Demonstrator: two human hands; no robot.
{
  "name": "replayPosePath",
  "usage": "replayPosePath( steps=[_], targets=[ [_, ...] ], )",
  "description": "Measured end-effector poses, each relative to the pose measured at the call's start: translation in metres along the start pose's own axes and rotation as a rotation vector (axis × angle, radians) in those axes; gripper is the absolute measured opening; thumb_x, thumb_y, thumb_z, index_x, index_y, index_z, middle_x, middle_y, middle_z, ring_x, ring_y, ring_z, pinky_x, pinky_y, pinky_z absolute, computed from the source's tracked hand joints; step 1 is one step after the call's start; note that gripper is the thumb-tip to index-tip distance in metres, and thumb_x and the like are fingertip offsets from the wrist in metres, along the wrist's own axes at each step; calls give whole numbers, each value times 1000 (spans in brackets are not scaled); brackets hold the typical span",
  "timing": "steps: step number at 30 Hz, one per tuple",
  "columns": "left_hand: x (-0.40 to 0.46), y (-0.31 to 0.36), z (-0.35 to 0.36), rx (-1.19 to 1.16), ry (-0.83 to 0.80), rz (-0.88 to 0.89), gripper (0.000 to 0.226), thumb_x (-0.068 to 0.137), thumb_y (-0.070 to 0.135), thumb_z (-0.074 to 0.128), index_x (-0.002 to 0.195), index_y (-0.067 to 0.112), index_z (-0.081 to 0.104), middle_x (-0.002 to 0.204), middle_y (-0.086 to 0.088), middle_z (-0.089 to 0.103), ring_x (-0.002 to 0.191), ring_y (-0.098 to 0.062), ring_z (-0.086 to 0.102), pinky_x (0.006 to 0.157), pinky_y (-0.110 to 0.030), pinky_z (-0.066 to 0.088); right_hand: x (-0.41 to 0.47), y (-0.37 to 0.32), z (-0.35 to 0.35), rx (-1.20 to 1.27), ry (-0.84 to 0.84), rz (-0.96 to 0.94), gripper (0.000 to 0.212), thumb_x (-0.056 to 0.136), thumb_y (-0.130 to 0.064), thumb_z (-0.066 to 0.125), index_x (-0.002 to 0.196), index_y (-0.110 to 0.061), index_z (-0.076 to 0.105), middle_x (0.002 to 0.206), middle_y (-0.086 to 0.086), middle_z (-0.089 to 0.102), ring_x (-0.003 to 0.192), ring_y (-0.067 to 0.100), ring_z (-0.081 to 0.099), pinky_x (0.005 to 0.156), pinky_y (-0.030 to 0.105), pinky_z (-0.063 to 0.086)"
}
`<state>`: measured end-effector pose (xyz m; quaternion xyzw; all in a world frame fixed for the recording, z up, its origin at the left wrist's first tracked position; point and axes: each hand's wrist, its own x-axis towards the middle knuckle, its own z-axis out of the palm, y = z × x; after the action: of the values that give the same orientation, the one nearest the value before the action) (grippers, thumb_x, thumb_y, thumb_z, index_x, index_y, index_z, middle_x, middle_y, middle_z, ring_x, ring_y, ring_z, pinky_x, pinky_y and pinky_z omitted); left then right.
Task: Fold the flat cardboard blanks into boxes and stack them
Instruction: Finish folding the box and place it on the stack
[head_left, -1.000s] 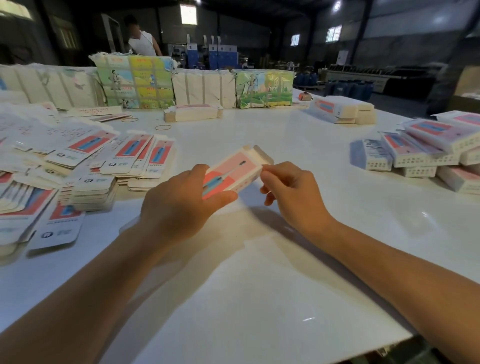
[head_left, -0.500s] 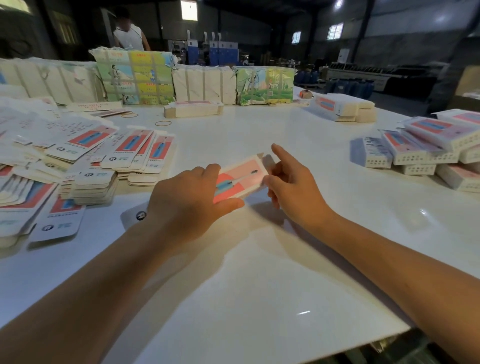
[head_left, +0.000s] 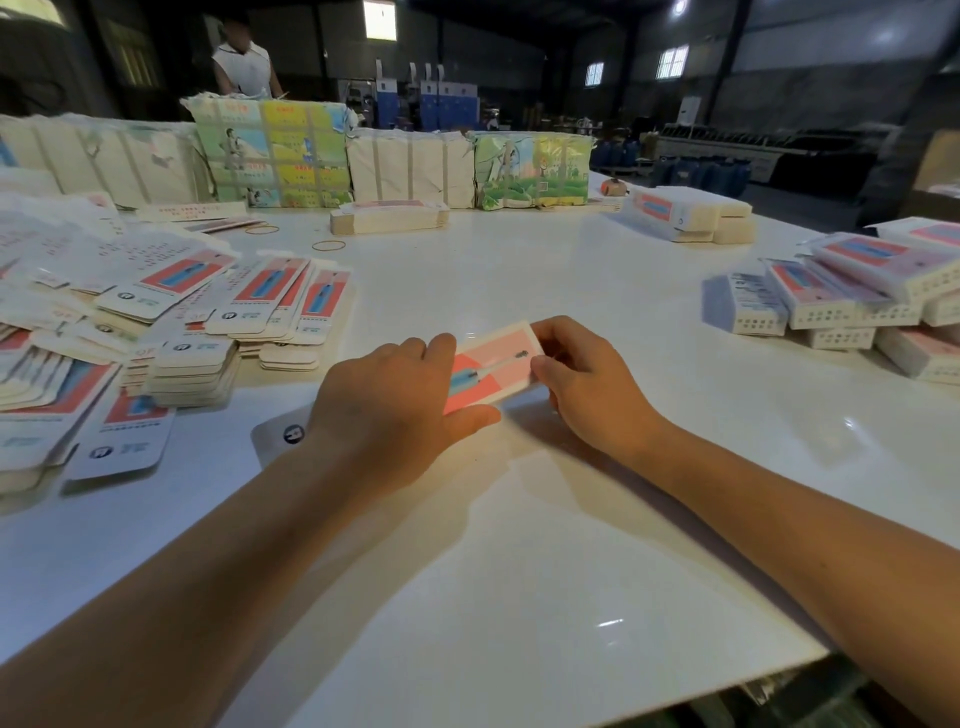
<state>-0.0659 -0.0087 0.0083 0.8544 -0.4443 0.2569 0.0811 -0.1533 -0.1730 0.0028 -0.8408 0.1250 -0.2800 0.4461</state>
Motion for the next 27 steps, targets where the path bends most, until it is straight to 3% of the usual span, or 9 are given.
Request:
replayPosePath(
  steps=[5,7,10,13,16,19,22,24,27],
  targets=[
    [1,-2,0,-98,-13,-72,65,78,74,34,123,28,41,108,8,59,75,-8,45,48,-16,24,-1,3,-6,-448,116,-259,24,95,-17,53,114,-8,64,104,7,56,88,18,53,78,25,44],
    [2,-4,-1,-173,-29,-110,59,79,73,36,118,29,43,103,9,59,74,-9,50,48,-16,28,1,4,-9,-536,217,-300,41,94,-31,56,130,-12,53,125,9,45,111,19,47,90,24,40],
    [3,-5,-3,-229,-55,-142,53,80,73,38,112,30,43,97,12,56,70,-10,51,49,-19,29,7,1,-8,71,124,63,69,88,-27,66,145,-22,28,133,5,43,115,19,50,91,32,48],
    [3,0,-4,-234,-81,-127,56,80,73,38,116,31,42,94,13,52,64,-9,47,47,-19,27,10,-2,-7,823,-154,398,47,78,-10,67,121,-6,50,101,14,69,90,28,68,82,43,58],
    [3,5,-5,-229,-59,-92,60,79,73,35,119,28,41,105,10,58,76,-12,53,50,-19,33,5,-5,-3,649,-126,248,9,86,-6,60,95,-5,62,87,13,73,81,28,70,70,38,59],
    [0,8,-4,-162,32,-41,62,82,68,34,124,22,39,111,4,58,86,-14,58,61,-20,41,-1,-5,4,111,55,7,12,95,-17,50,100,-12,59,92,10,70,79,24,69,69,36,58],
    [-3,12,0,-42,94,3,68,84,67,32,132,19,33,115,2,56,95,-15,58,66,-19,38,-6,-1,6,-240,85,-151,17,99,-28,41,107,-18,53,88,-3,65,75,9,63,64,14,49],
    [-4,12,2,13,91,13,71,83,67,28,134,19,30,116,2,55,96,-14,58,66,-18,36,-7,0,6,-174,45,-141,18,99,-30,40,103,-20,54,86,-9,65,74,5,63,61,8,46],
    [-4,11,1,34,109,27,78,76,68,15,134,18,33,116,0,56,95,-14,58,64,-20,36,-4,-5,5,252,20,-2,31,101,-21,38,87,-18,65,81,-2,71,78,17,68,65,24,57]
  ],
)
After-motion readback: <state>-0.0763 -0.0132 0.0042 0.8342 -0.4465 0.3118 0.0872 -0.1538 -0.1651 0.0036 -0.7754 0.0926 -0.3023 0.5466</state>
